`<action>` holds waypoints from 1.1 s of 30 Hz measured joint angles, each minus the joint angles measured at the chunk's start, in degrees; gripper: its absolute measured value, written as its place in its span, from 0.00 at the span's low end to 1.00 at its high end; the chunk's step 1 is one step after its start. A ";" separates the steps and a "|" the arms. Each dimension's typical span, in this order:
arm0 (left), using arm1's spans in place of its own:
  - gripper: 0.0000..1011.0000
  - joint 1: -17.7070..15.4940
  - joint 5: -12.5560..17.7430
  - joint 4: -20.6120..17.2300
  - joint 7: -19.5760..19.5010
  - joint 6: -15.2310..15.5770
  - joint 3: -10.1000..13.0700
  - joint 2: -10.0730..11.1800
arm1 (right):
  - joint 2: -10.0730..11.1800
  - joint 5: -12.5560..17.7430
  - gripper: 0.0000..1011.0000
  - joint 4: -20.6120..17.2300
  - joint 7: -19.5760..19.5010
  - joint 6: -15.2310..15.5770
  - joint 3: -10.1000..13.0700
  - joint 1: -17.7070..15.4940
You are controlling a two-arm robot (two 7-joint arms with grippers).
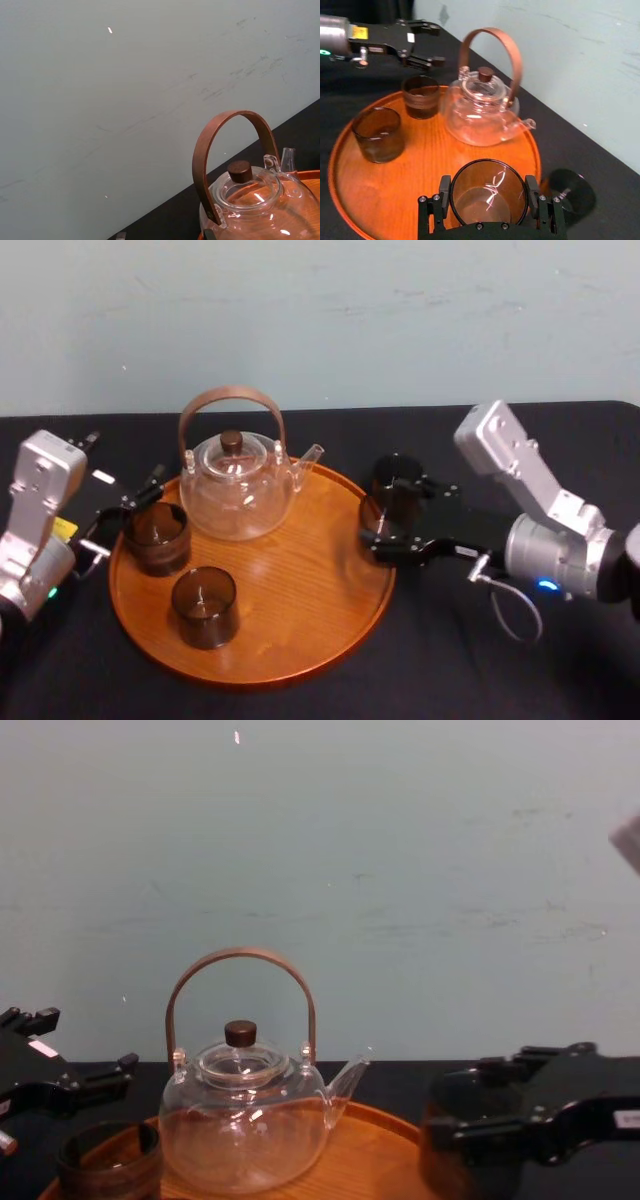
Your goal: Pick up the glass from the table and place it on the tray.
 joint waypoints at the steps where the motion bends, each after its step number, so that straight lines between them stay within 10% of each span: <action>1: 0.99 0.00 0.00 0.00 0.00 0.00 0.00 0.00 | -0.14 0.00 0.90 0.04 0.12 -0.07 -0.33 0.15; 33: 0.99 0.00 0.00 0.00 0.00 0.00 0.00 0.00 | -3.19 3.18 0.90 5.89 4.49 -2.94 -9.01 3.92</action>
